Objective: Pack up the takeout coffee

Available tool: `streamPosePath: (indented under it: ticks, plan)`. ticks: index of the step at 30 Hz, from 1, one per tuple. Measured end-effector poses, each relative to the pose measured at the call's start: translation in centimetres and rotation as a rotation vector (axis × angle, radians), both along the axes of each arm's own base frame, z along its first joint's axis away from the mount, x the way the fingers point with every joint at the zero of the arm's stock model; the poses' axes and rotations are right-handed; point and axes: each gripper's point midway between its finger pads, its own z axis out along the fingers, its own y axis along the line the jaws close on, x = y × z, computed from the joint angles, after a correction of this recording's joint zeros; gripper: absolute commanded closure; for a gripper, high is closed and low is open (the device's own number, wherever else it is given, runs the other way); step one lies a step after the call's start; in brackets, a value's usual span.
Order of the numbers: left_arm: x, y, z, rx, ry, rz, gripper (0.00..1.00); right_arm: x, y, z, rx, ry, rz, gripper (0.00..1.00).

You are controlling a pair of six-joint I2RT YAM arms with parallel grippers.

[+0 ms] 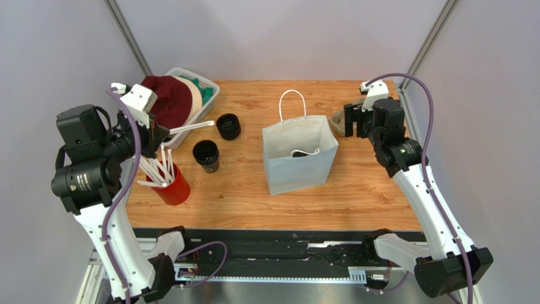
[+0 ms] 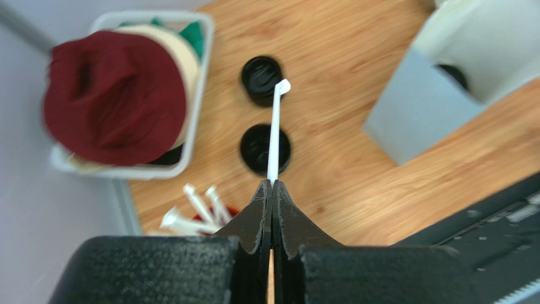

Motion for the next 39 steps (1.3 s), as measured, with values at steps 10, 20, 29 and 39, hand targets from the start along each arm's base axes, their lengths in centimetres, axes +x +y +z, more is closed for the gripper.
streamPosePath:
  ticks: [10,20,29,39]
  plan:
    - [1.2,-9.0,3.1,-0.208,-0.017,-0.420,1.00,0.3,-2.5,-0.1,0.018,0.001,-0.086,0.01]
    - [3.0,-14.3,3.7,-0.241,0.036,-0.618,1.00,0.5,-4.6,-0.1,0.040,0.002,-0.154,0.01]
    - [4.9,-17.2,2.1,-0.158,0.085,-0.654,1.00,0.5,-5.0,-0.2,0.053,0.004,-0.162,0.01]
    - [5.1,-19.2,-0.7,-0.048,0.146,-0.675,1.00,0.5,-5.0,-0.9,0.056,0.021,-0.158,0.01]
